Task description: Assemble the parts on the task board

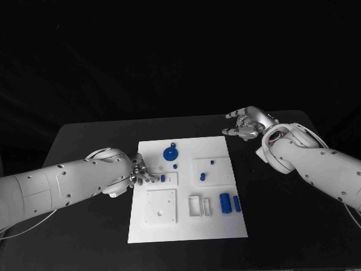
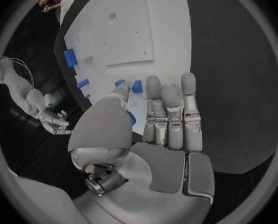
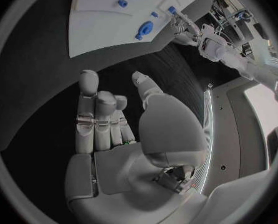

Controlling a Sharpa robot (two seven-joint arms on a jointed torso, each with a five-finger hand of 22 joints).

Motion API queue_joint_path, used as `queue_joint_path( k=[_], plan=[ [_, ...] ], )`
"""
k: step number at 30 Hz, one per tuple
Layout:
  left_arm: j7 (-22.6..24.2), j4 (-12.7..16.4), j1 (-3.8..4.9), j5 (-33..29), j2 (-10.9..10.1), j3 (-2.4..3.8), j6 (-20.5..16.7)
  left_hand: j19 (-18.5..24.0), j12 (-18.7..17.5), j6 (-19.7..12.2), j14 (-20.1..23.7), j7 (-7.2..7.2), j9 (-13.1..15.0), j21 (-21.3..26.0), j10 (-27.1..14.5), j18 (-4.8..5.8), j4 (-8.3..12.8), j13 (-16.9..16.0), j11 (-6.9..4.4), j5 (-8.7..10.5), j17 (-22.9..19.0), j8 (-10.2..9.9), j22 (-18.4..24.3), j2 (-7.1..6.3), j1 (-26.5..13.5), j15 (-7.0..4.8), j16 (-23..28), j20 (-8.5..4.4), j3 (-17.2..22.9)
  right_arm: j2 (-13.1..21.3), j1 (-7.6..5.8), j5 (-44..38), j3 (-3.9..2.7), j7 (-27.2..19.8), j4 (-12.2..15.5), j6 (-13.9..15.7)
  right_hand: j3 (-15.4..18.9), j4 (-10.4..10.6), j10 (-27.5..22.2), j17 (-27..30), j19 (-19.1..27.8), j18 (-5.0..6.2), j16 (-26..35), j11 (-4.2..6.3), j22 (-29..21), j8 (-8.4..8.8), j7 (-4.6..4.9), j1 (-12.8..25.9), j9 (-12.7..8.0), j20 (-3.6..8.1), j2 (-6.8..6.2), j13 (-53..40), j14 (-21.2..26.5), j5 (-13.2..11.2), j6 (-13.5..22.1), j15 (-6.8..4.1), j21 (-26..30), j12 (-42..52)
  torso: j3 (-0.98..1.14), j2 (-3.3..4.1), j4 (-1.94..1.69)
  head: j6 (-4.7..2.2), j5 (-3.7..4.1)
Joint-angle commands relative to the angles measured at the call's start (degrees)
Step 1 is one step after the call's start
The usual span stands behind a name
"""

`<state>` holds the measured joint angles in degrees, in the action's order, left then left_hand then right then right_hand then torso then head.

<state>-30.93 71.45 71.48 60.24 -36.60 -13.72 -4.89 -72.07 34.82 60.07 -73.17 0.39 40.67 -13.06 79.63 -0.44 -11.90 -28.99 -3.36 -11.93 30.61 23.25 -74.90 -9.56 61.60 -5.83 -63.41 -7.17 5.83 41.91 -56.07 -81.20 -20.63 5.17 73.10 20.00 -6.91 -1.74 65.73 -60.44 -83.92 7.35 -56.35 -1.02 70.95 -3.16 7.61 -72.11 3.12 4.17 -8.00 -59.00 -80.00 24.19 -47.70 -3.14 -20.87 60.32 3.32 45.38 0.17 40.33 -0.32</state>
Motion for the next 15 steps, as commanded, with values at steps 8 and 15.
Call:
queue_joint_path(
  k=[8, 15],
  plan=[
    [0.6, 0.3, -0.01, -1.1, -0.7, 0.27, -2.6, -0.2, 0.1, -1.0, 0.7, 0.0, -0.3, 0.6, -0.9, 0.44, -4.7, 0.3, 0.07, 2.7, -0.4, 0.2, -0.9, -1.37, -1.7, 0.13, 0.2, 0.49, -6.5, 0.0, 0.08, -0.3, -0.03, -0.2, 0.0, -0.3, -0.2, 0.5, 0.1, 0.0, -2.4, 0.91, 0.1, -0.35, -0.1, 0.01, -0.03, -0.1, 0.0, -0.45, -0.51, 0.1, -0.1, 0.3, 0.7, 0.44, 0.1, 0.0, -0.01, -0.02, -0.03, -0.07, 0.12],
    [3.6, 1.0, 0.05, -4.0, -1.6, 2.15, -6.4, 0.6, -0.4, -2.4, 1.9, 0.85, -3.5, 1.7, -2.5, 0.44, -4.9, 0.6, 0.72, 4.77, -0.9, -1.1, -0.5, -1.61, -3.4, 0.74, 1.0, 0.99, -9.1, 0.1, 0.11, -0.3, -0.03, -0.2, 0.0, -0.3, -0.2, 0.5, 0.1, 0.0, -2.4, 0.91, 0.1, -0.35, -0.1, 0.01, -0.03, -0.1, 0.0, -0.45, -0.51, 0.1, -0.1, 0.3, 0.7, 0.44, 0.1, 0.0, 0.03, -0.02, -0.06, -0.23, 0.16]
  ],
)
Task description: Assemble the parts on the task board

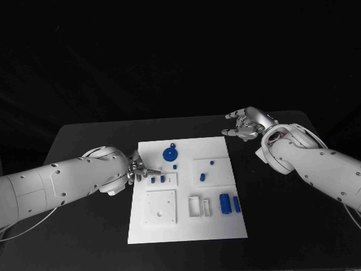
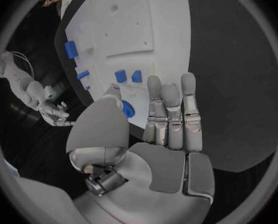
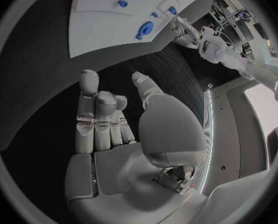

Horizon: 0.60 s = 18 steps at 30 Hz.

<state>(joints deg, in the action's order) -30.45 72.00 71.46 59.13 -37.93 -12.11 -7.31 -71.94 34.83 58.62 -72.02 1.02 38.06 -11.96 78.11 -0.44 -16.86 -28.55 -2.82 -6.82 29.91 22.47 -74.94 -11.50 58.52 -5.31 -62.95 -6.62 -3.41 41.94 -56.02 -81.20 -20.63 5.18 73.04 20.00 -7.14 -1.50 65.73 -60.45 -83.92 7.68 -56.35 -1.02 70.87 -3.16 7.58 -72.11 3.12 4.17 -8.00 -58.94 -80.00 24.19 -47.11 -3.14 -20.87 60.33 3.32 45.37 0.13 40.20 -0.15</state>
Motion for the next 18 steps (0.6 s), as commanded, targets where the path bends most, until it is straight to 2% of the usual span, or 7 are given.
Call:
queue_joint_path(
  k=[1, 3, 5, 8, 9, 11, 18],
  plan=[
    [4.3, 0.7, 0.11, -3.8, -0.5, 0.92, -4.8, 0.6, -0.7, -2.0, 1.1, 0.77, -2.9, 1.0, -1.7, 0.41, 0.2, 0.4, 0.54, -1.14, -0.3, -1.1, -0.4, 0.87, 0.4, 0.5, 0.6, 0.65, 0.6, 0.0, 0.05, -0.3, -0.03, -0.2, 0.0, -0.3, 0.1, 0.3, 0.1, 0.1, -2.4, 0.59, 0.1, -0.35, -0.1, 0.01, -0.01, -0.1, 0.0, -0.45, -0.51, 0.1, -0.1, 0.3, 0.1, 0.44, 0.1, 0.0, 0.03, -0.02, -0.02, -0.18, 0.02],
    [7.2, 1.2, 0.27, -5.6, -0.9, 1.57, -6.5, 1.6, -1.6, -2.3, 2.6, 1.29, -7.0, 2.5, -3.2, 0.39, 0.7, 1.2, 1.14, -2.93, -0.9, -1.4, 0.3, 2.83, 3.7, 1.14, 1.6, 1.25, 1.3, 0.1, 0.06, -0.3, -0.03, -0.2, 0.0, -0.3, 0.1, 0.3, 0.1, 0.1, -2.4, 0.59, 0.1, -0.35, -0.1, 0.01, -0.01, -0.1, 0.0, -0.45, -0.51, 0.1, -0.1, 0.3, 0.1, 0.44, 0.1, 0.0, 0.01, -0.03, -0.03, -0.28, 0.07],
    [10.8, 1.8, 0.5, -7.4, -1.2, 2.02, -8.4, 2.5, -6.0, -2.8, 4.5, 2.11, -11.4, 5.6, -4.5, 0.12, 7.9, 6.6, 2.19, -7.52, -2.6, -1.7, 2.8, 7.65, 7.9, 2.27, 4.5, 2.34, -1.0, 0.1, 0.06, -0.3, -0.03, -0.3, 0.0, -0.2, 0.1, 0.3, 0.1, 0.1, -2.4, 0.59, 0.1, -0.35, -0.1, 0.01, -0.01, -0.1, 0.0, -0.45, -0.51, 0.1, -0.1, 0.3, 0.1, 0.44, 0.1, 0.0, 0.0, -0.03, -0.01, -0.36, 0.05],
    [16.3, 2.4, 0.73, -9.2, -1.3, 2.35, -10.8, 3.2, -8.8, -2.3, 5.8, 2.76, -16.1, 7.2, -5.9, 0.27, 14.0, 9.9, 2.72, -12.76, -3.1, -4.0, 4.0, 10.68, 15.6, 2.64, 5.5, 2.76, 0.6, 0.1, 0.06, -0.3, -0.03, -0.3, -0.1, -0.2, 0.1, 0.4, 0.1, 0.1, -2.3, 0.59, 0.2, -0.33, -0.1, -0.04, -0.04, -0.2, 0.1, -0.45, -0.48, 0.1, -0.1, 0.4, -0.3, 0.43, 0.2, 0.1, 0.0, -0.02, -0.02, -0.54, 0.04],
    [18.2, 2.6, 0.79, -9.3, -1.2, 2.43, -11.5, 3.4, -10.6, -0.8, 6.2, 2.56, -17.6, 7.5, -6.2, 0.25, 16.6, 11.6, 2.66, -10.15, -3.3, -4.6, 4.1, 11.72, 19.1, 2.71, 5.8, 2.8, 2.2, 0.1, 0.06, -0.3, -0.03, -0.3, -0.1, -0.2, 0.1, 0.4, 0.1, 0.1, -2.3, 0.59, 0.2, -0.33, -0.1, -0.04, -0.04, -0.2, 0.1, -0.45, -0.48, 0.1, -0.1, 0.4, -0.3, 0.43, 0.2, 0.1, 0.0, 0.0, 0.0, -0.64, 0.03],
    [21.9, 2.7, 0.86, -8.2, -1.0, 2.52, -12.8, 3.2, -14.8, 3.0, 6.1, 2.71, -23.2, 7.4, -3.8, 0.1, 20.3, 16.6, 2.62, -10.3, -3.3, -8.6, 3.5, 11.61, 20.6, 2.58, 5.4, 2.74, 3.6, 0.1, 0.06, -0.3, -0.03, -0.4, -0.2, -0.1, 0.0, 0.4, 0.1, 0.1, -2.4, 0.58, 0.2, -0.31, -0.1, -0.03, -0.04, -0.2, 0.1, -0.45, -0.38, 0.1, -0.1, 0.4, -0.5, 0.42, 0.1, 0.1, -0.01, 0.01, 0.02, -0.78, -0.01],
    [30.9, 2.4, 0.92, 0.2, 0.6, 1.89, -18.0, 5.0, -27.1, 4.6, 6.6, 4.62, -29.8, 5.0, -3.5, -1.57, 27.4, 25.0, 4.73, -8.81, -3.2, -17.4, -1.5, 10.73, 24.4, 3.64, 5.1, 3.37, 7.2, 0.1, 0.07, -0.1, -0.03, -0.7, -0.5, 0.1, -0.2, 0.4, 0.1, 0.1, -2.3, 0.58, 0.1, -0.3, -0.1, -0.03, -0.06, -0.1, 0.1, -0.43, -0.33, 0.1, -0.2, 0.5, -0.6, 0.41, 0.1, 0.0, -0.01, 0.03, 0.05, -1.01, 0.06]
  ],
)
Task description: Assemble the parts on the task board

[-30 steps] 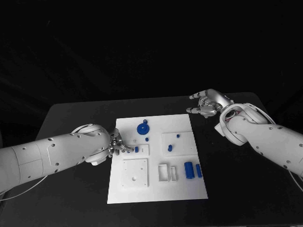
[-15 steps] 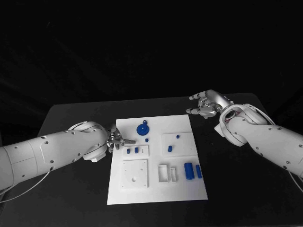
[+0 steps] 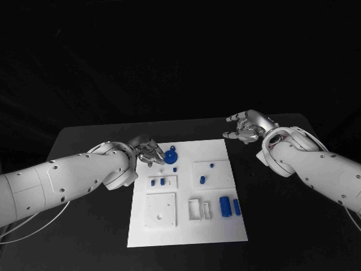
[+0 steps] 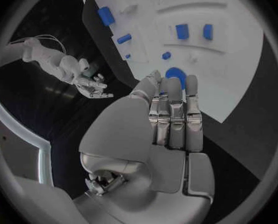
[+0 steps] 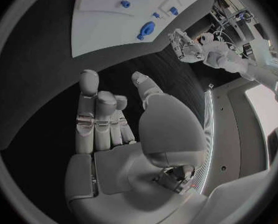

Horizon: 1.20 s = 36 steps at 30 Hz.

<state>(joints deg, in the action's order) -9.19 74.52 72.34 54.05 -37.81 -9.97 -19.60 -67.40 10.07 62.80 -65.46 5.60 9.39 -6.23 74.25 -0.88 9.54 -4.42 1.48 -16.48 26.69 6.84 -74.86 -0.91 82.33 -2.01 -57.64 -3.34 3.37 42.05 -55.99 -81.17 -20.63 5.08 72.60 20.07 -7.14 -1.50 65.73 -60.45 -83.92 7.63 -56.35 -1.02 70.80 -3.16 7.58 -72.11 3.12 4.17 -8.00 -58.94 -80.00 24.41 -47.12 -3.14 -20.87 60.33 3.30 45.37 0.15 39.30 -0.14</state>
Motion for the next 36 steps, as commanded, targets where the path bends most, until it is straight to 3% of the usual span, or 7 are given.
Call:
queue_joint_path(
  k=[1, 2, 6, 9, 13, 29, 36],
  plan=[
    [10.1, -0.2, 0.03, 6.2, 0.6, -0.37, -6.0, 0.6, -3.3, 0.8, -0.1, -0.02, -1.5, -1.2, 0.6, -1.31, 1.3, 0.9, 0.55, 1.61, 0.0, -2.4, -1.6, 0.13, 0.6, 0.4, -0.3, 0.17, 0.6, 0.0, 0.04, -0.1, -0.03, -0.7, 0.0, 0.0, -0.2, 0.4, 0.1, 0.1, -2.4, 0.61, 0.1, -0.3, 0.0, -0.05, -0.06, 0.0, 0.1, -0.42, -0.32, 0.1, -0.2, 0.3, -0.7, 0.4, 0.1, 0.0, 0.0, 0.04, 0.04, -0.18, 0.12],
    [11.2, -0.5, 0.03, 8.3, 0.9, -0.74, -6.7, 0.5, -5.1, 1.1, -0.5, 0.22, -2.1, -1.9, 0.2, -1.68, 1.9, 0.9, 1.07, 3.14, -0.1, -3.1, -1.6, 0.07, 0.6, 0.64, -0.4, 0.32, 0.8, -0.1, 0.04, -0.1, -0.03, -0.7, -0.1, 0.0, -0.2, 0.4, 0.1, 0.1, -2.3, 0.61, 0.2, -0.28, -0.1, -0.08, -0.1, 0.0, 0.1, -0.42, -0.33, 0.1, -0.1, 0.3, -1.0, 0.39, 0.1, 0.0, 0.0, 0.05, 0.04, -0.21, 0.15],
    [13.2, -1.3, 0.03, 13.4, 1.9, -2.05, -7.8, 0.6, -6.6, 1.3, -2.1, 0.23, -4.3, -4.8, -1.0, -2.77, 3.6, 0.9, 1.71, 4.14, -2.1, -3.2, -1.6, -0.03, -0.2, 0.87, 0.4, 0.81, 1.9, -0.1, 0.04, 0.0, -0.03, -0.8, -0.1, 0.1, -0.2, 0.4, 0.1, 0.1, -2.3, 0.61, 0.2, -0.28, -0.1, -0.08, -0.1, 0.0, 0.1, -0.42, -0.33, 0.1, -0.1, 0.3, -1.0, 0.39, 0.1, 0.0, -0.02, 0.02, 0.01, -0.33, 0.25],
    [13.5, -2.1, -0.02, 16.9, 2.9, -2.8, -8.3, 0.4, -6.7, 1.0, -3.2, 0.26, -5.2, -6.2, -1.5, -3.14, 4.1, 1.0, 1.83, 4.3, -2.8, -3.2, -1.5, -0.37, -1.0, 0.89, -0.3, 0.93, 2.3, -0.2, 0.04, 0.0, -0.03, -0.9, -0.1, 0.1, -0.2, 0.4, 0.1, 0.1, -2.3, 0.61, 0.2, -0.28, -0.1, -0.08, -0.1, 0.0, 0.1, -0.42, -0.33, 0.1, -0.1, 0.3, -1.0, 0.39, 0.1, 0.0, -0.01, 0.08, 0.06, -0.45, 0.29],
    [11.1, -3.4, -0.25, 21.0, 4.2, -3.33, -7.1, -0.5, -6.7, 0.6, -4.6, 0.11, -5.5, -7.0, -3.4, -3.51, 3.5, 1.0, 2.24, 3.53, -3.5, -3.3, -1.2, -1.16, -3.3, 1.08, -1.0, 1.17, 2.3, -0.2, 0.04, 0.0, -0.03, -0.9, -0.2, 0.1, -0.2, 0.4, 0.1, 0.1, -2.3, 0.61, 0.2, -0.28, -0.1, -0.08, -0.1, 0.0, 0.1, -0.42, -0.33, 0.1, -0.1, 0.3, -1.0, 0.39, 0.1, 0.0, -0.05, 0.15, 0.11, -0.63, 0.25],
    [7.3, -7.0, -1.09, 28.5, 7.7, -3.74, -0.9, -2.4, -6.8, 0.2, -6.8, 0.56, -5.7, -8.9, -9.3, -4.91, 1.9, 1.1, 3.61, 3.43, -5.3, -3.3, -1.3, -3.35, -3.1, 1.5, -3.4, 1.76, 4.9, -0.5, 0.04, 0.1, -0.03, -1.0, 0.0, 0.0, -0.4, 0.2, 0.1, 0.2, -2.4, 0.58, 0.2, -0.26, -0.1, -0.04, -0.09, 0.3, 0.1, -0.39, -0.26, 0.2, -0.2, 0.5, -0.9, 0.37, 0.1, 0.0, -0.04, 0.12, 0.13, -0.3, 0.42],
    [7.0, -8.8, -1.93, 30.7, 9.0, -3.74, 0.9, -2.5, -6.7, -1.6, -6.8, 0.6, -5.7, -8.3, -11.2, -5.03, -1.5, 1.0, 3.98, 4.29, -6.2, -3.3, -0.9, -4.62, -1.3, 1.77, -3.5, 2.15, 2.1, -0.6, 0.04, 0.1, -0.03, -1.0, 0.1, 0.0, -0.4, 0.2, 0.1, 0.2, -2.4, 0.58, 0.2, -0.26, -0.1, -0.04, -0.09, 0.3, 0.1, -0.39, -0.26, 0.2, -0.2, 0.5, -0.9, 0.37, 0.1, 0.0, -0.03, 0.14, 0.11, -0.21, 0.51]
  ],
)
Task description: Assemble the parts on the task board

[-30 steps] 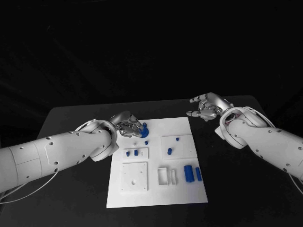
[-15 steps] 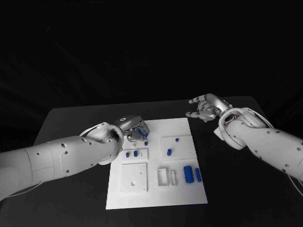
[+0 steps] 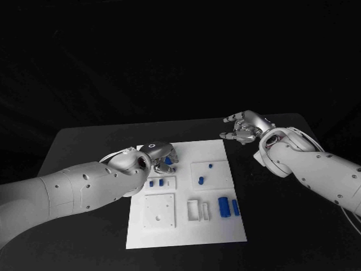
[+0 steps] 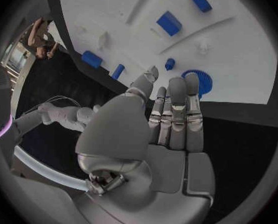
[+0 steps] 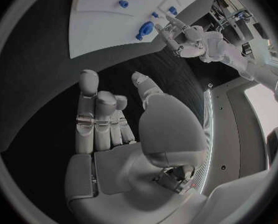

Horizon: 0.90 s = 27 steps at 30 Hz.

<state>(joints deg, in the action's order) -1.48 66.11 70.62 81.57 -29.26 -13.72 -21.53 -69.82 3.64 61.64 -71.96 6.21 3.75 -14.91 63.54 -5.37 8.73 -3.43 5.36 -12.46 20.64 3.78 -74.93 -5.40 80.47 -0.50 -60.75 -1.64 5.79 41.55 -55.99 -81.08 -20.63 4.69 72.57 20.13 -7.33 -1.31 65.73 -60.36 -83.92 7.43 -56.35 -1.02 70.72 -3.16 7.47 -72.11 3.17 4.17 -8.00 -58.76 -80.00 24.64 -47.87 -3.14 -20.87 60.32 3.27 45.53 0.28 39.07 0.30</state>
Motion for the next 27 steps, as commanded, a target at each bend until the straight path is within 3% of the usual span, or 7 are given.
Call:
queue_joint_path(
  k=[1, 14, 17, 19, 27],
  plan=[
    [-0.7, -0.6, -0.29, 3.4, 0.6, 0.02, 2.9, -0.4, -0.3, -0.5, -0.2, -0.05, -0.1, 0.8, -0.5, -0.53, -2.0, 0.0, 0.06, 0.26, -0.5, -0.2, -1.0, -0.43, 1.5, 0.27, -0.5, 0.43, -0.8, -0.1, 0.03, 0.0, -0.03, -0.6, 0.2, -0.1, -0.2, 0.0, 0.1, 0.1, -2.3, 0.79, 0.2, -0.26, -0.1, -0.04, 0.01, 0.3, 0.0, -0.39, -0.26, 0.0, -0.2, 0.3, -0.2, 0.37, 0.1, 0.0, 0.0, -0.02, -0.01, 0.03, 0.04],
    [-0.6, -2.7, -1.04, 5.2, 2.0, 0.02, 3.6, -0.1, -0.3, 0.0, -0.2, 0.32, -0.1, 0.0, 2.2, -0.45, -1.2, 0.1, -0.38, -0.47, -0.6, -0.2, -1.2, -0.06, 0.8, -0.04, -0.8, 0.07, 2.7, -0.2, 0.03, 0.0, -0.03, -0.5, 0.3, -0.1, -0.2, 0.0, 0.1, 0.0, -2.4, 0.77, 0.1, -0.24, 0.0, -0.07, -0.02, 0.4, 0.1, -0.38, -0.2, 0.0, -0.2, 0.4, -0.5, 0.35, -0.1, 0.0, -0.02, -0.08, -0.09, 0.19, 0.25],
    [-0.4, -3.1, -1.24, 5.3, 2.2, 0.02, 3.0, 0.1, -0.3, 0.1, -0.2, 0.32, -0.1, -0.5, 2.3, -0.52, -1.1, 0.1, -0.41, -0.44, -0.6, -0.2, -1.3, 0.65, 0.7, -0.08, -0.8, 0.01, 4.1, -0.2, 0.03, 0.0, -0.03, -0.5, 0.4, -0.2, -0.2, 0.0, 0.1, 0.0, -2.4, 0.77, 0.1, -0.24, 0.0, -0.07, -0.02, 0.4, 0.1, -0.38, -0.2, 0.0, -0.2, 0.4, -0.5, 0.35, -0.1, 0.0, -0.02, -0.08, -0.08, 0.17, 0.27],
    [-0.1, -3.3, -1.4, 5.4, 2.3, 0.03, 2.5, 0.3, -0.3, -0.4, -0.3, 0.33, -0.1, -1.2, 2.0, -0.76, -1.0, 0.1, -0.31, 1.57, -0.6, -0.2, -1.4, 1.63, 1.2, -0.03, -0.9, -0.01, 6.3, -0.2, 0.03, 0.0, -0.03, -0.5, 0.4, -0.2, -0.2, 0.0, 0.2, 0.0, -2.4, 0.77, 0.1, -0.24, 0.0, -0.05, -0.02, 0.4, 0.1, -0.37, -0.18, 0.0, -0.3, 0.5, -0.5, 0.35, -0.1, 0.0, -0.04, -0.08, -0.07, 0.16, 0.28],
    [0.2, -3.9, -1.68, 5.3, 2.6, 0.03, 2.1, 1.3, -0.3, -0.2, -0.5, 0.48, -0.1, -3.9, 2.2, -1.09, -1.9, 0.1, -0.31, 1.99, -0.6, -0.2, -1.3, 0.67, 0.1, 0.01, -1.0, 0.09, 11.0, -0.1, 0.03, 0.0, -0.03, -0.5, 0.5, -0.3, -0.2, -0.1, 0.2, 0.0, -2.4, 0.78, 0.1, -0.23, 0.0, -0.06, -0.03, 0.5, 0.1, -0.37, -0.2, -0.1, -0.3, 0.6, -0.7, 0.34, -0.1, 0.1, 0.0, -0.06, -0.09, 0.25, 0.43]
  ],
)
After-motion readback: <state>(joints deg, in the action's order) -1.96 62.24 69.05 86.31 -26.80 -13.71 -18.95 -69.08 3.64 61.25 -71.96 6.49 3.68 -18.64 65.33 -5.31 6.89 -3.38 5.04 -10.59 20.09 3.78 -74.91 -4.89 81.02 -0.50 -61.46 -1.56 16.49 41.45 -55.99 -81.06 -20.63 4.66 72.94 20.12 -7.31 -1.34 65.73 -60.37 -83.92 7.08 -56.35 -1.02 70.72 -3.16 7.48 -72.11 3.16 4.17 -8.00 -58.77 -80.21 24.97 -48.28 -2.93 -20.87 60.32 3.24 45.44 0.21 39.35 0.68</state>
